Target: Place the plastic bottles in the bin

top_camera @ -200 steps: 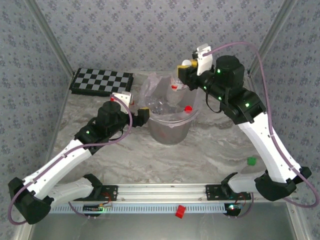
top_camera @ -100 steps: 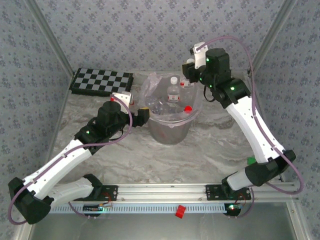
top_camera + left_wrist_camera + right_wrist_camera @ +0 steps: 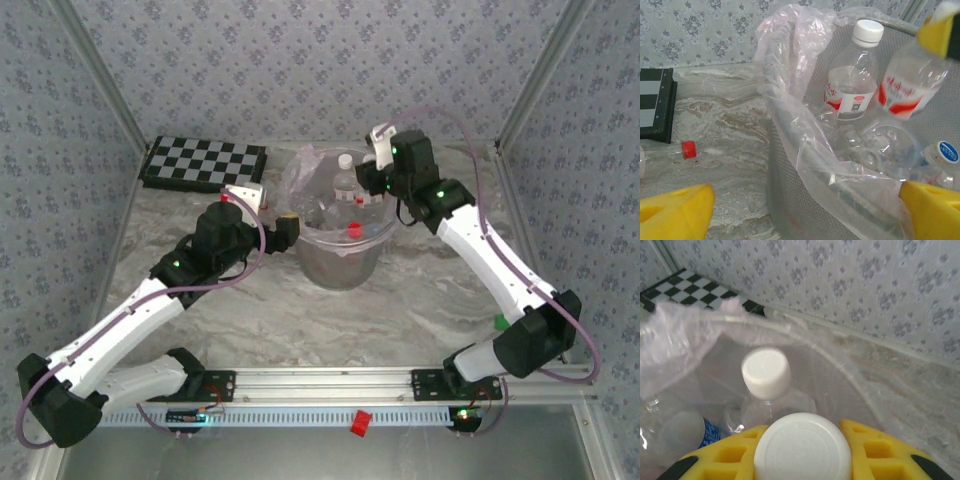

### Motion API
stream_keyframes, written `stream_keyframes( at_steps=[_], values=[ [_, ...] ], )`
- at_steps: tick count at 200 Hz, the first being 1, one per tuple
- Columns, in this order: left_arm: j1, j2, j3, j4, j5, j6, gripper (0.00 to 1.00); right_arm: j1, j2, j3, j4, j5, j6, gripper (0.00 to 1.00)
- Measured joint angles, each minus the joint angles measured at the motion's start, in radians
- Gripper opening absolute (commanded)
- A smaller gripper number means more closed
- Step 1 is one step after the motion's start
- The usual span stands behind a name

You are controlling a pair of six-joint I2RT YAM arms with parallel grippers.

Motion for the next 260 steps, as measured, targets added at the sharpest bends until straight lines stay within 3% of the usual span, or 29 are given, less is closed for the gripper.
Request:
stream_keyframes(
  at_steps=[30, 69, 89, 99, 130, 167, 187, 236, 260],
  values=[
    [0.0, 0.0, 0.0, 0.0, 0.007, -0.002, 0.94, 0.007, -0.068, -0.169, 0.156, 0.013, 0.029, 0.01],
    [0.0, 0.001, 0.0, 0.0, 0.015, -0.002, 0.94, 0.014, -0.115, -0.171, 0.119, 0.011, 0.037, 0.49],
    [0.0, 0.006, 0.003, 0.001, 0.014, -0.002, 0.94, 0.026, -0.13, -0.117, 0.028, -0.008, 0.063, 0.69],
    [0.0, 0.007, 0.005, 0.001, 0.014, -0.002, 0.94, 0.029, -0.145, -0.084, -0.018, -0.013, 0.072, 0.74],
    [0.0, 0.008, 0.005, 0.0, 0.014, -0.002, 0.94, 0.021, -0.179, 0.031, -0.093, -0.016, 0.07, 0.7],
    [0.0, 0.008, 0.008, -0.005, 0.014, -0.002, 0.94, 0.001, -0.149, 0.114, -0.11, -0.014, 0.05, 0.44],
    [0.0, 0.007, 0.011, -0.009, 0.014, -0.003, 0.94, -0.001, -0.096, 0.115, -0.12, -0.006, 0.053, 0.38],
    [0.0, -0.016, 0.024, -0.06, 0.013, -0.005, 0.95, -0.015, -0.068, -0.036, -0.047, -0.003, 0.079, 0.32],
    [0.006, -0.016, 0.053, -0.109, 0.01, -0.002, 0.97, -0.018, -0.085, -0.048, -0.036, -0.011, 0.098, 0.41]
  ],
)
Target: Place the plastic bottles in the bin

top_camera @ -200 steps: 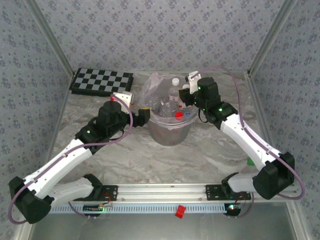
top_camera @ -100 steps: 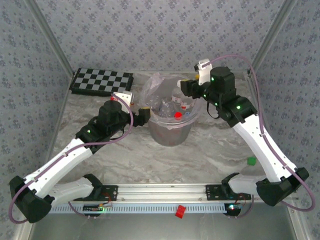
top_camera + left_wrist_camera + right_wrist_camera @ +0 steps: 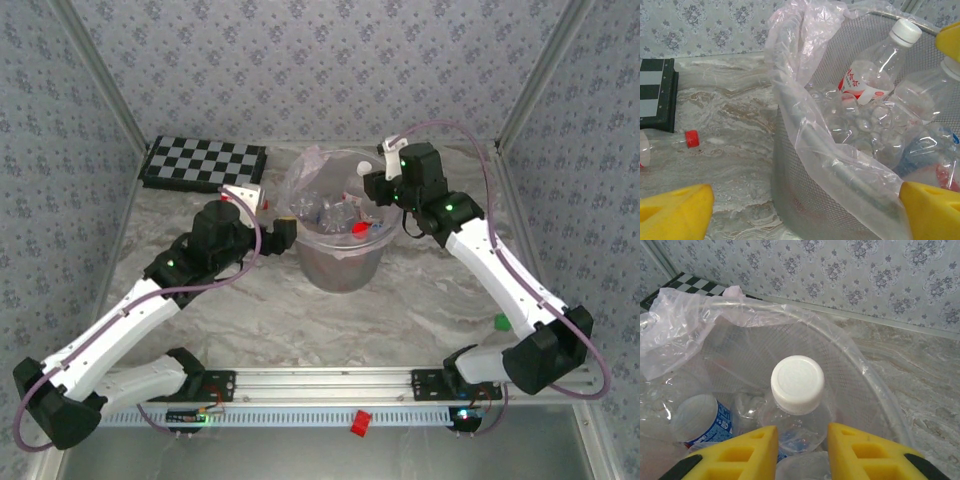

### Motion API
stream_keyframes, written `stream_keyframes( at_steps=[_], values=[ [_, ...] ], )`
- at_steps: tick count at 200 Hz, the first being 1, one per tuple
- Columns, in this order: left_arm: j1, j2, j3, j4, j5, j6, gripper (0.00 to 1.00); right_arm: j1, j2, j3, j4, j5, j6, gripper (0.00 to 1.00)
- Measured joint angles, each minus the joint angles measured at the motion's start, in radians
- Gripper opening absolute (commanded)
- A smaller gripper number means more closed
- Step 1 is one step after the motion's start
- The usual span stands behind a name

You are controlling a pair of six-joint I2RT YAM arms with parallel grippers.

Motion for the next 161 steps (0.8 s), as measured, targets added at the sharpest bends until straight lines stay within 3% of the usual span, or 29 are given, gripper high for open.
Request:
stream_keyframes(
  at_steps=[26, 47, 80, 114, 136, 161],
  values=[
    [0.009, 0.0, 0.04, -0.027, -0.024, -0.002, 0.99, 0.0, -0.022, 0.009, -0.026, -0.005, 0.003, 0.67],
    [0.035, -0.004, 0.055, -0.037, -0.054, -0.023, 0.99, -0.005, -0.072, 0.026, -0.047, -0.005, 0.008, 0.77],
    [0.15, -0.013, 0.051, -0.066, -0.068, -0.084, 0.99, -0.052, -0.201, 0.026, -0.053, -0.004, 0.016, 0.81],
    [0.363, -0.011, -0.014, -0.045, -0.029, -0.201, 0.99, -0.121, -0.296, -0.011, -0.052, -0.011, 0.034, 0.81],
    [0.494, 0.062, -0.076, 0.011, 0.005, -0.298, 0.99, -0.145, -0.325, -0.068, -0.059, -0.027, 0.053, 0.82],
    [0.585, 0.192, -0.114, 0.082, 0.037, -0.416, 0.99, -0.178, -0.344, -0.129, -0.079, -0.053, 0.072, 0.81]
  ],
)
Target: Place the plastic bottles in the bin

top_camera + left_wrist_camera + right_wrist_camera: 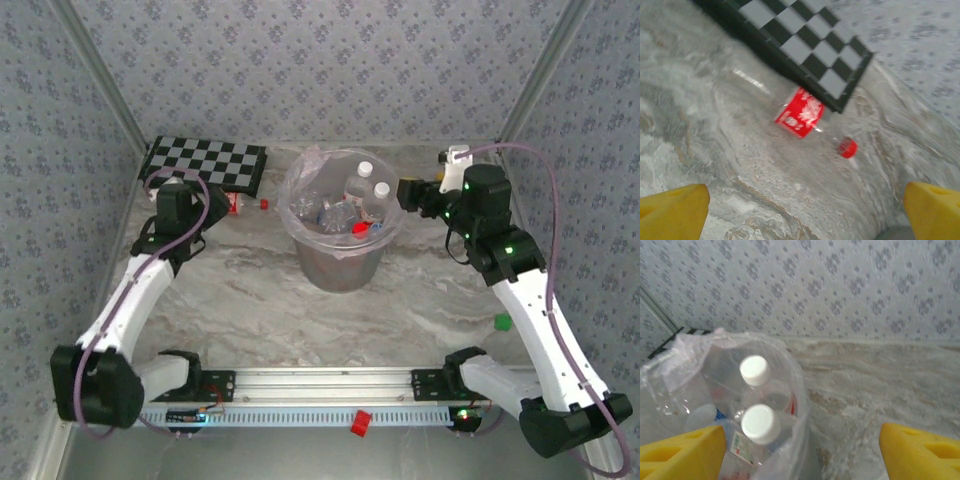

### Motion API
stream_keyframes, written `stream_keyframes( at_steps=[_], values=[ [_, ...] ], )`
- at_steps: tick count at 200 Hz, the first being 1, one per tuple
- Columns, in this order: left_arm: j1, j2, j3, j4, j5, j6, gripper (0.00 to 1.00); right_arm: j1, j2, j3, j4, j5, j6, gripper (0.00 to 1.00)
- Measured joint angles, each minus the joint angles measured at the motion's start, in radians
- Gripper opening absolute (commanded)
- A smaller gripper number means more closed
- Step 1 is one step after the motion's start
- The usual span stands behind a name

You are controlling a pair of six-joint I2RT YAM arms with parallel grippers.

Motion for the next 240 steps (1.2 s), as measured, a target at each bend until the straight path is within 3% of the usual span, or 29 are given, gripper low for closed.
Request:
stream_keyframes(
  at_steps=[26, 68, 111, 131, 152, 164, 182, 215, 240],
  values=[
    [0.05, 0.163, 0.008, 0.084, 0.06, -0.119, 0.99, -0.033, -0.039, -0.06, -0.03, -0.016, 0.022, 0.81],
    [0.056, 0.428, 0.068, 0.217, 0.158, -0.283, 0.99, -0.066, -0.122, -0.103, -0.073, -0.023, 0.048, 0.8],
    [0.055, 0.56, 0.137, 0.262, 0.162, -0.332, 0.99, -0.08, -0.172, -0.106, -0.113, -0.024, 0.071, 0.8],
    [0.055, 0.613, 0.183, 0.273, 0.162, -0.342, 0.91, -0.08, -0.197, -0.106, -0.147, -0.023, 0.081, 0.8],
    [0.055, 0.641, 0.188, 0.293, 0.171, -0.363, 0.76, -0.08, -0.235, -0.106, -0.178, -0.023, 0.089, 0.8],
    [0.055, 0.657, 0.188, 0.307, 0.18, -0.381, 0.62, -0.082, -0.249, -0.106, -0.197, -0.023, 0.092, 0.8],
    [0.055, 0.665, 0.198, 0.341, 0.203, -0.384, 0.52, -0.084, -0.264, -0.106, -0.216, -0.023, 0.096, 0.8],
    [0.051, 0.656, 0.203, 0.327, 0.234, -0.351, 0.48, -0.086, -0.271, -0.106, -0.242, -0.022, 0.096, 0.79],
    [0.027, 0.555, 0.174, 0.249, 0.218, -0.259, 0.48, -0.086, -0.275, -0.106, -0.229, -0.019, 0.112, 0.75]
  ],
)
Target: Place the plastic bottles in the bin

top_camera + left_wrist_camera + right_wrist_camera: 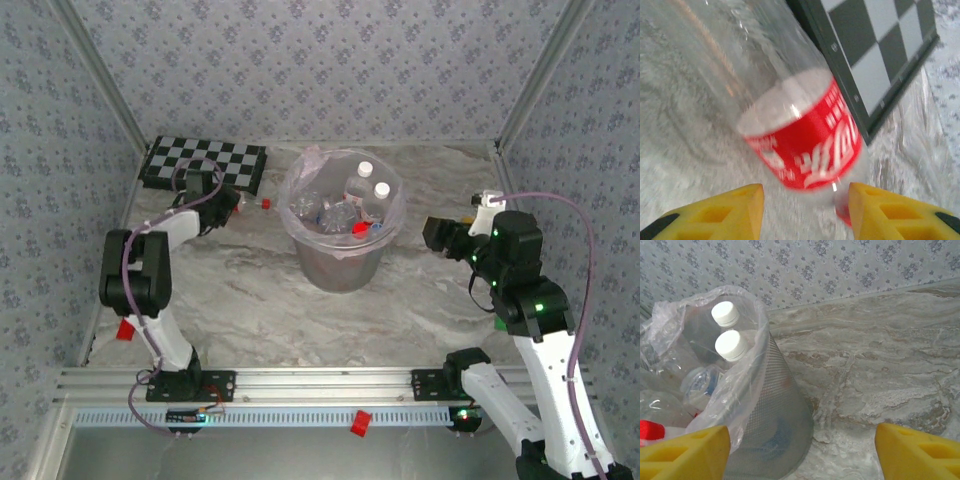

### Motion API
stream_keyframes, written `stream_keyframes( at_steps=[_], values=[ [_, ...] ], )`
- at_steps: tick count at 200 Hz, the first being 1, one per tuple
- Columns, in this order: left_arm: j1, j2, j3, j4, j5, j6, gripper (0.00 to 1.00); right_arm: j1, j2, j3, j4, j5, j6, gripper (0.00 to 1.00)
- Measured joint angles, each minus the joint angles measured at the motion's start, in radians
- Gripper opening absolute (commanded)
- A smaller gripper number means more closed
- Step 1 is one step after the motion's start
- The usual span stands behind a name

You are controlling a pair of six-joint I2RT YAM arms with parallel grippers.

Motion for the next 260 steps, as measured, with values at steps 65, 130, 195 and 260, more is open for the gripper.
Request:
stream_keyframes(
  at_steps=[65, 130, 195, 260],
  values=[
    [-0.096, -0.5, -0.11, -0.14, -0.125, 0.202, 0.75, 0.01, 0.094, 0.035, 0.175, -0.074, 0.071, 0.74],
    [0.004, -0.141, -0.15, -0.008, -0.081, -0.006, 0.99, 0.059, 0.117, 0.024, 0.187, -0.063, 0.094, 0.75],
    [0.021, 0.145, 0.034, 0.145, -0.019, -0.154, 0.99, 0.055, 0.021, 0.024, 0.075, 0.017, 0.071, 0.74],
    [0.022, 0.262, 0.13, 0.191, -0.034, -0.204, 0.74, 0.05, 0.048, 0.019, 0.043, 0.024, 0.064, 0.74]
  ],
)
